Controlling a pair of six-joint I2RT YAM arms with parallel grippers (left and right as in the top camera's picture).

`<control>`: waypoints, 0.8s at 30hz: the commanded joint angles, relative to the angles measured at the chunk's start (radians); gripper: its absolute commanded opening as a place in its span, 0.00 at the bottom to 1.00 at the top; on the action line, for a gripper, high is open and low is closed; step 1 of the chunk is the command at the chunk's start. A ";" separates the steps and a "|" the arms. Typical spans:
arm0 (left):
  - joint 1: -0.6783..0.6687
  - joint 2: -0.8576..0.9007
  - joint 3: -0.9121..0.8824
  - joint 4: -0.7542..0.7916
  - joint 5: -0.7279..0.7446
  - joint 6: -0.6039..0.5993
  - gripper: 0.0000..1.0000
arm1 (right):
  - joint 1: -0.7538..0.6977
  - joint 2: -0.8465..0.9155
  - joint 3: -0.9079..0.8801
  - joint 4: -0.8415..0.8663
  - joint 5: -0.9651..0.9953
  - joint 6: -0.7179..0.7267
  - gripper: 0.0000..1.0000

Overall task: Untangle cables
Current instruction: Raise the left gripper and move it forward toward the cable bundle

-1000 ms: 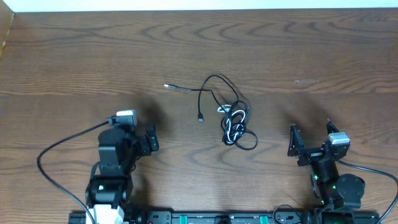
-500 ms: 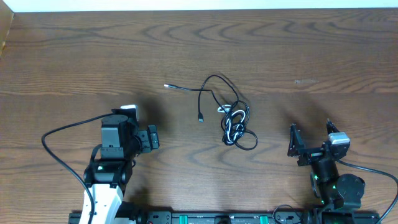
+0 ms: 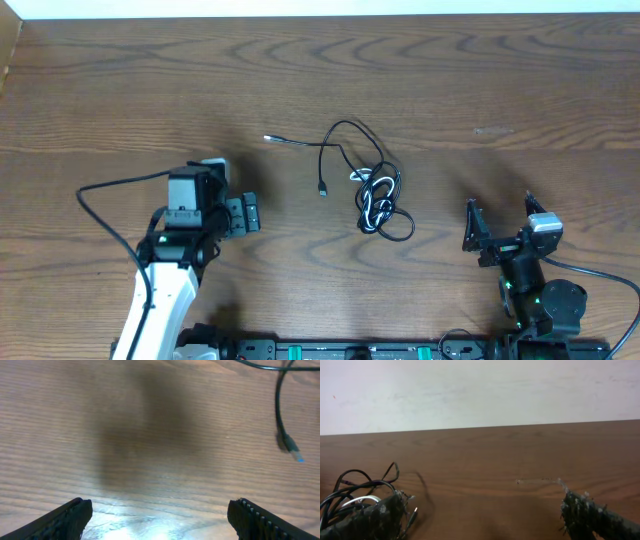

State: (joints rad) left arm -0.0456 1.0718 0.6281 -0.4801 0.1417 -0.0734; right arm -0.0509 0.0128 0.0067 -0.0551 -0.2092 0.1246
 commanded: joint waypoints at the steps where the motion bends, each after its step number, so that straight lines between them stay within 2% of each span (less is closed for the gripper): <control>1: -0.041 0.045 0.078 -0.024 0.023 0.013 0.92 | 0.006 -0.001 -0.001 -0.005 0.008 -0.010 0.99; 14: -0.155 0.215 0.240 -0.065 0.024 0.013 0.92 | 0.006 -0.001 -0.001 -0.005 0.008 -0.010 0.99; 24: -0.176 0.363 0.425 -0.200 0.027 0.014 0.92 | 0.006 -0.001 -0.001 -0.005 0.008 -0.010 0.99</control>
State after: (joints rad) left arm -0.2180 1.4029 1.0035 -0.6598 0.1593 -0.0727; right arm -0.0509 0.0128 0.0067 -0.0551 -0.2092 0.1246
